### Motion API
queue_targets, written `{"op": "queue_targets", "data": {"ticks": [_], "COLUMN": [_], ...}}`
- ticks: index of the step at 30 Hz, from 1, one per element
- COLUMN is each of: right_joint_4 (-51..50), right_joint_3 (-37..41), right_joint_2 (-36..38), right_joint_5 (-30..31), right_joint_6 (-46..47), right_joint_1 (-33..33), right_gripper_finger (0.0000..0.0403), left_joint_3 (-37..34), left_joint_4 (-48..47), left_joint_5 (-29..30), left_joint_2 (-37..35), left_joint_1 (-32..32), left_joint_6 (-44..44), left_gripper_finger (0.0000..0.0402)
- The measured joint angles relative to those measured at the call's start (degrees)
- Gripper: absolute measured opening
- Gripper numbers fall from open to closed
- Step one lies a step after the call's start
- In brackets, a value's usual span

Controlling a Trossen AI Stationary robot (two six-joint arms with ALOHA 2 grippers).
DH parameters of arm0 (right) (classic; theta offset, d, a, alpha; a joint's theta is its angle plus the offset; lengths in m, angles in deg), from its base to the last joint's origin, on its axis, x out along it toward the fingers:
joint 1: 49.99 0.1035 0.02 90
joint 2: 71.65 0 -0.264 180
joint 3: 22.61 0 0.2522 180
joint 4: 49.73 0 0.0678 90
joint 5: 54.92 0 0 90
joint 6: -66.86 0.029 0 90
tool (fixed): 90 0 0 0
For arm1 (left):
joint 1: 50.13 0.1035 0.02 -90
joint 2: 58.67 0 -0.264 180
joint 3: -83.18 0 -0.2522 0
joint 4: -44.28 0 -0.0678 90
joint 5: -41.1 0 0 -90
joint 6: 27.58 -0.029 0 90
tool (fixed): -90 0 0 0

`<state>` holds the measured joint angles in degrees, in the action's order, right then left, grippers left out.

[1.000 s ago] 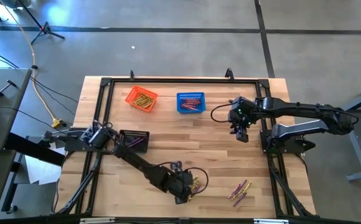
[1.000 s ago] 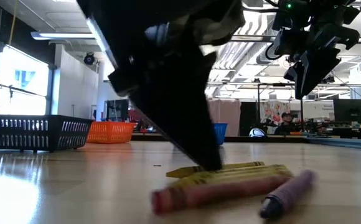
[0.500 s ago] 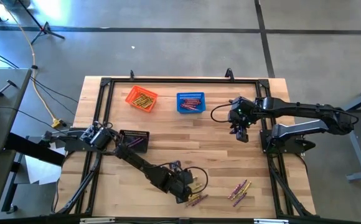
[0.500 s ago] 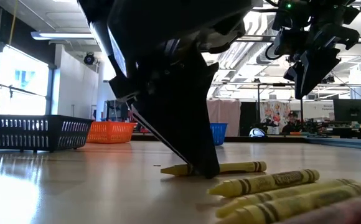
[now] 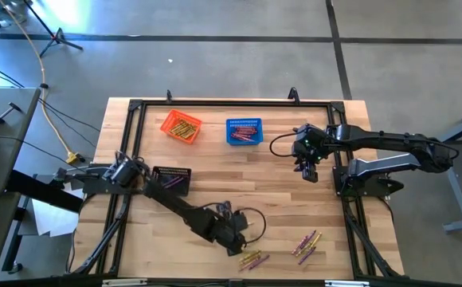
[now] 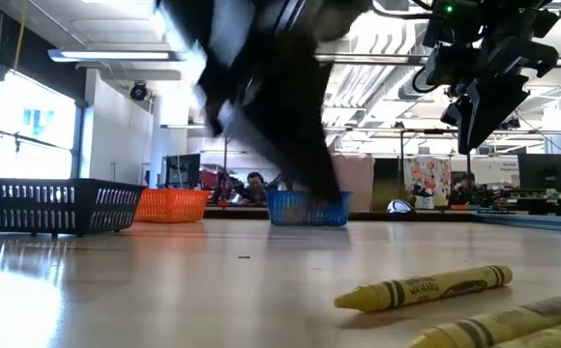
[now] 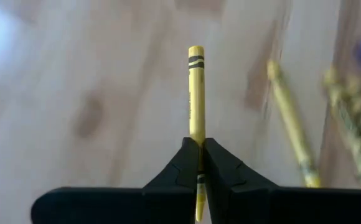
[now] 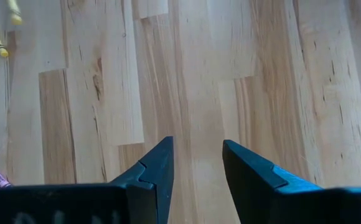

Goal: Sort crayons
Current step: Put the yellow crayon into the orange bin

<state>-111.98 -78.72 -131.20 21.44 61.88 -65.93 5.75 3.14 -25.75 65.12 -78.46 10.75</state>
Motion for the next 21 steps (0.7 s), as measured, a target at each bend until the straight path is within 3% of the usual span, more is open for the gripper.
{"op": "queue_targets", "data": {"ticks": [6, 12, 16, 21], "right_joint_4": [0.08, 2.03, 5.28, 7.74], "right_joint_3": [0.00, 0.00, 0.00, 0.00], "right_joint_2": [-0.02, 0.00, -0.01, 0.00], "right_joint_5": [0.06, 0.17, 1.86, 5.23], "right_joint_6": [0.00, -0.24, -0.01, 0.00], "right_joint_1": [0.00, 0.00, 0.00, 0.00], "right_gripper_finger": [0.0124, 0.0124, 0.0124, 0.0124], "left_joint_3": [0.30, 0.39, 0.43, -2.29], "left_joint_4": [-4.96, -20.96, -30.43, -39.03], "left_joint_5": [10.53, 20.93, 24.31, 24.11], "left_joint_2": [-6.36, -13.51, -17.32, -20.94], "left_joint_1": [2.18, 6.48, 11.61, 21.36], "left_joint_6": [0.06, -0.11, -3.90, -5.58], "left_gripper_finger": [0.0001, 0.0001, 0.0001, 0.0001]}}
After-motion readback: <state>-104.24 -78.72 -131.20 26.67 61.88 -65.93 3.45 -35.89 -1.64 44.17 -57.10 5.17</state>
